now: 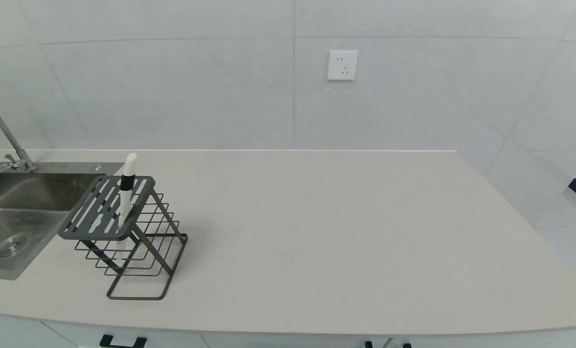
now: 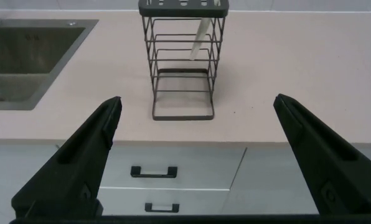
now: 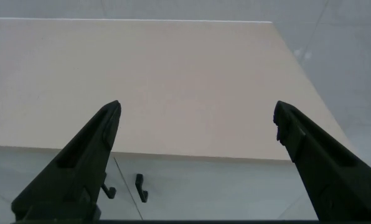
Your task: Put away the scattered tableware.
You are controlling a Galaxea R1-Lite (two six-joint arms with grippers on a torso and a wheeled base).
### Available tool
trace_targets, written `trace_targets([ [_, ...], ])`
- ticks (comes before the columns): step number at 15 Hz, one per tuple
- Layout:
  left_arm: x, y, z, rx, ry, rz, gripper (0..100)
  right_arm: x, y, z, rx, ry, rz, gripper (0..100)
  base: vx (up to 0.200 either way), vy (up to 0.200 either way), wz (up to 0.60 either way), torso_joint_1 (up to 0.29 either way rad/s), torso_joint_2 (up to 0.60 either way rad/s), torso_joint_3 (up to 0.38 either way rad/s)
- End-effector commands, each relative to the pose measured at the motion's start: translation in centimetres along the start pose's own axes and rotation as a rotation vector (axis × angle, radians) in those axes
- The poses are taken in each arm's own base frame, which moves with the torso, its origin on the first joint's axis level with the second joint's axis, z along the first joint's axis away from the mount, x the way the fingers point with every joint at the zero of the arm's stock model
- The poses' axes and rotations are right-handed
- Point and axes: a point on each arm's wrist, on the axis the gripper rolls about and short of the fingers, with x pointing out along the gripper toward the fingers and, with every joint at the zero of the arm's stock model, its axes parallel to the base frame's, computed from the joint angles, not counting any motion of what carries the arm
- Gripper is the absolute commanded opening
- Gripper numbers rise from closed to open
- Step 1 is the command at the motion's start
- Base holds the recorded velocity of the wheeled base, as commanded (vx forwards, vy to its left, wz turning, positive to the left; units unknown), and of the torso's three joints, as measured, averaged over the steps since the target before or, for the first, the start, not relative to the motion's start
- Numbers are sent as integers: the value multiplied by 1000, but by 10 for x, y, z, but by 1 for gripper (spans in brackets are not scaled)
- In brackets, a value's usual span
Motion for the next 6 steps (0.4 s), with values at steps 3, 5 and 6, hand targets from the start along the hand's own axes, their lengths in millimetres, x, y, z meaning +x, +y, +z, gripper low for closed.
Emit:
trace_targets([
  [3, 0, 0, 0, 0, 1, 0, 100, 0, 0, 0, 0, 1, -1, 100, 0, 0, 0, 0, 0, 0],
  [5, 0, 0, 0, 0, 1, 0, 100, 0, 0, 0, 0, -1, -1, 100, 0, 0, 0, 0, 0, 0],
  [6, 0, 0, 0, 0, 1, 0, 100, 0, 0, 0, 0, 1, -1, 100, 0, 0, 0, 0, 0, 0],
])
